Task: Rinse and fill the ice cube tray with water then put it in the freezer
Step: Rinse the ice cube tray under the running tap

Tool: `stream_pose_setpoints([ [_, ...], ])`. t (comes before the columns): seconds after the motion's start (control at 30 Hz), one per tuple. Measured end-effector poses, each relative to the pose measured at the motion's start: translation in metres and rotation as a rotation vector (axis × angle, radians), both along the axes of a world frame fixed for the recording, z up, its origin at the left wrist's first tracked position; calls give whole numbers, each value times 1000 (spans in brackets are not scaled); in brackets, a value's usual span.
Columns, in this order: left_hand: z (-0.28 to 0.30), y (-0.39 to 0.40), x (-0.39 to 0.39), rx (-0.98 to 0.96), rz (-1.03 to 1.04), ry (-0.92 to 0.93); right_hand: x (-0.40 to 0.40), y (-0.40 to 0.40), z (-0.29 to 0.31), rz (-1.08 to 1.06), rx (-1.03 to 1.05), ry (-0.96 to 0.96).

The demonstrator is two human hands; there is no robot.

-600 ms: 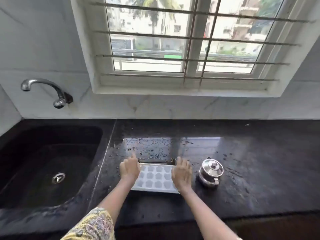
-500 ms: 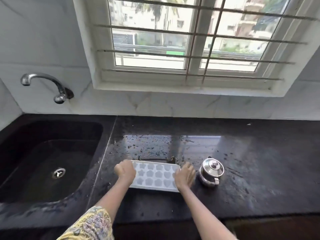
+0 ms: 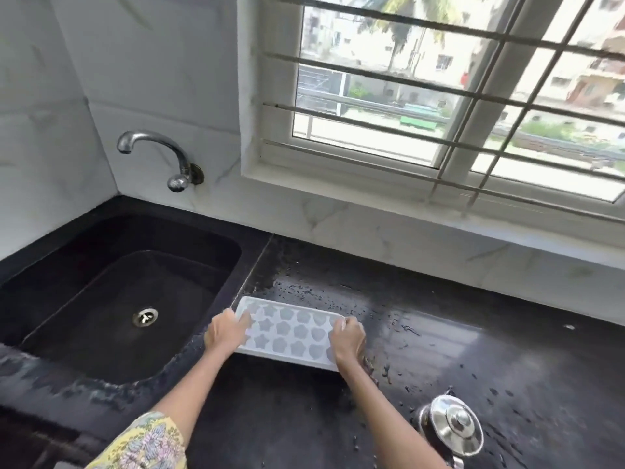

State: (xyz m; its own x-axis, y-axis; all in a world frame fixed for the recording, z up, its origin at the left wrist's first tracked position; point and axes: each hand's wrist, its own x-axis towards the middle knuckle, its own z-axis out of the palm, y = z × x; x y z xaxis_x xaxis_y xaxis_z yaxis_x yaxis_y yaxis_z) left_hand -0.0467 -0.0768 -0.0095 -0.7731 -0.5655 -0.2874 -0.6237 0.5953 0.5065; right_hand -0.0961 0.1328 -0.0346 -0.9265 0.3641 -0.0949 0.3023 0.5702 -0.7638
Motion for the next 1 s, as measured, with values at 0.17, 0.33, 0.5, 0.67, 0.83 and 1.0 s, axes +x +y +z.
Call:
stream_pose_setpoints([
  [0.17,2,-39,-2,235,196,107,-28,-38,-1,152,-40,-20],
  [0.33,9,-81,13,541,342,201,-40,-85,9,310,-73,-38],
  [0.5,15,-127,20,643,391,209,-64,-129,21,496,-15,-65],
  [0.67,23,-186,7,722,450,262,-86,-201,34,586,122,-34],
  [0.83,14,-256,-22,696,548,336,-119,-294,62,576,72,208],
  [1.0,0,-343,-71,713,623,366,-181,-412,92,490,-293,94],
])
